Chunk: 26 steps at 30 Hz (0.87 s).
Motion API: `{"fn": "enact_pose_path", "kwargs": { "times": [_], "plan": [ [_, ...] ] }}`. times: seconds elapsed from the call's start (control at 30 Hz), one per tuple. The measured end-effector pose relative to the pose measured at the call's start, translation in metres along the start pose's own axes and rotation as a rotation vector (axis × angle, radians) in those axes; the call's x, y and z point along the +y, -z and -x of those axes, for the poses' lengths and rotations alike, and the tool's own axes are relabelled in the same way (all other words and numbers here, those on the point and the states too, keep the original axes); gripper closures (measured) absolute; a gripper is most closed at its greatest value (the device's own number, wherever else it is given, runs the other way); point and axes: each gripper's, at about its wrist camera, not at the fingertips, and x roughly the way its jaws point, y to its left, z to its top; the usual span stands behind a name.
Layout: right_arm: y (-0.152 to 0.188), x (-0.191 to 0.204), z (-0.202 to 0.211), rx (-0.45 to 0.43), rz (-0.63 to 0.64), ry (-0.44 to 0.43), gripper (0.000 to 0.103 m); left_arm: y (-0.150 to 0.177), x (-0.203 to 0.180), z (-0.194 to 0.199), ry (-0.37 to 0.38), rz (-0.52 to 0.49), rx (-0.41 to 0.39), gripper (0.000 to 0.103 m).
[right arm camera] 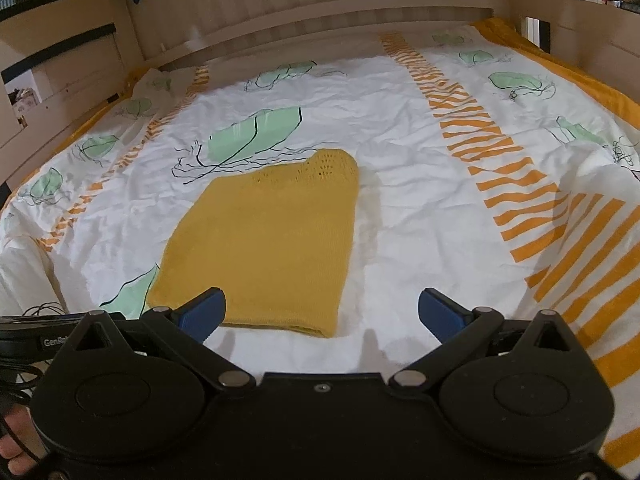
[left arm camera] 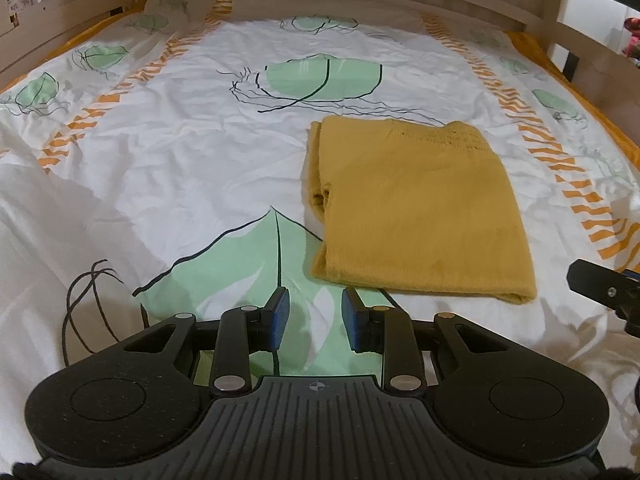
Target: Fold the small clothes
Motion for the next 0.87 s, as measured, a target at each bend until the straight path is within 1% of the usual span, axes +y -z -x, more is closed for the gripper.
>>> {"fn": "enact_pose_path", "kwargs": {
  "times": [0.27, 0.37, 0.87],
  "plan": [
    [0.001, 0.001, -0.005, 0.019, 0.006, 0.009, 0.001, 0.003, 0.007, 0.0, 0.006, 0.016, 0.027, 0.075],
    [0.001, 0.001, -0.006, 0.022, 0.003, 0.01, 0.001, 0.003, 0.012, -0.002, 0.02, 0.034, 0.036, 0.075],
    [-0.001, 0.002, -0.024, 0.063, -0.015, 0.008, 0.001, -0.001, 0.019, -0.021, 0.044, 0.06, 0.086, 0.075]
  ]
}}
